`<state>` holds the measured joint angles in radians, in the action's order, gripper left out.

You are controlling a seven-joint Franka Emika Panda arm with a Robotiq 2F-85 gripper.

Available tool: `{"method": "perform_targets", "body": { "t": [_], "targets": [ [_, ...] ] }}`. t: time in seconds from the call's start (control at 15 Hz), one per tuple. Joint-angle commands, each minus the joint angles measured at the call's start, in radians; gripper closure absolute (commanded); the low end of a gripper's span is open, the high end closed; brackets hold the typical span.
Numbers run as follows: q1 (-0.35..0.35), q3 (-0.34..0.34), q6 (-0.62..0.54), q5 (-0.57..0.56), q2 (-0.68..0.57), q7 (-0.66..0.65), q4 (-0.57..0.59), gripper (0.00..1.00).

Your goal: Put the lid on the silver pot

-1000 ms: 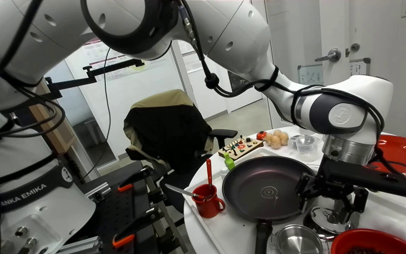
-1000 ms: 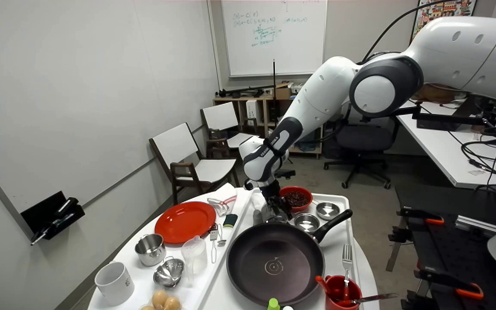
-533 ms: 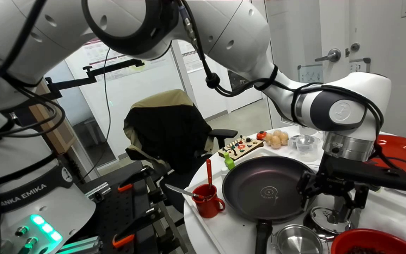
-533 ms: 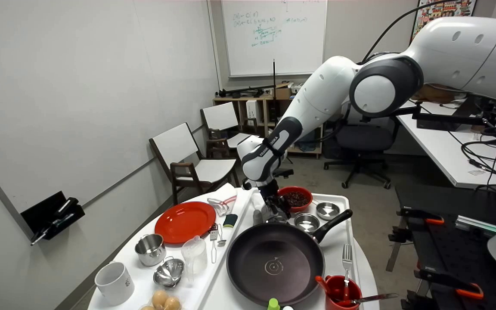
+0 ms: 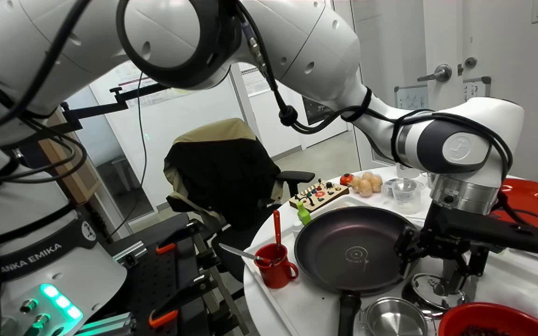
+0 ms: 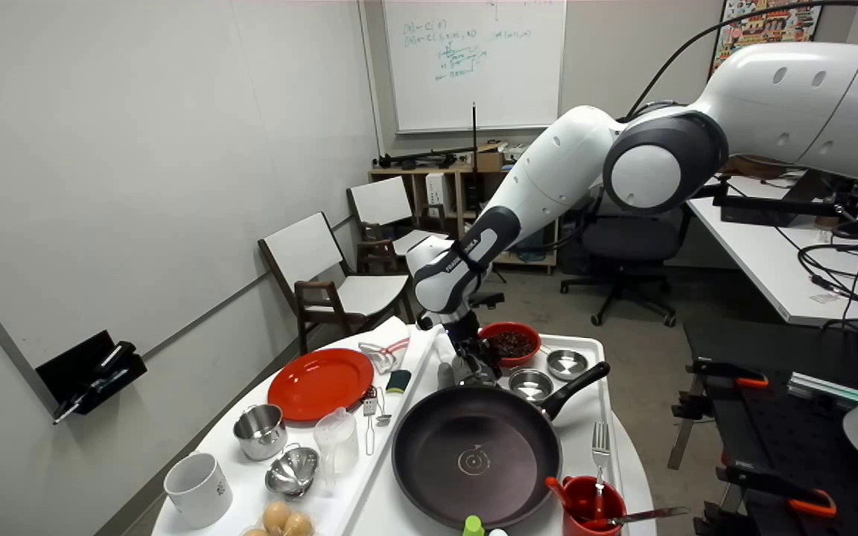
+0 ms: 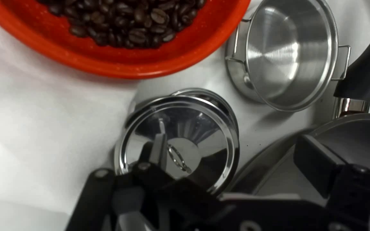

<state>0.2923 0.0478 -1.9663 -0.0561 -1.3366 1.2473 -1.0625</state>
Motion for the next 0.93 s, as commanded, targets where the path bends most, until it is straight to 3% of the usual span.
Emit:
{"method": "perform_targets", "body": {
  "t": [0.0, 0.8, 0.87],
  "targets": [
    [0.015, -0.011, 0.059, -0.019, -0.062, 0.029, 0.103, 0.0],
    [0.022, -0.013, 0.134, -0.015, -0.173, 0.073, 0.286, 0.0],
    [0.021, -0.017, 0.119, -0.016, -0.147, 0.081, 0.249, 0.0]
  ]
}}
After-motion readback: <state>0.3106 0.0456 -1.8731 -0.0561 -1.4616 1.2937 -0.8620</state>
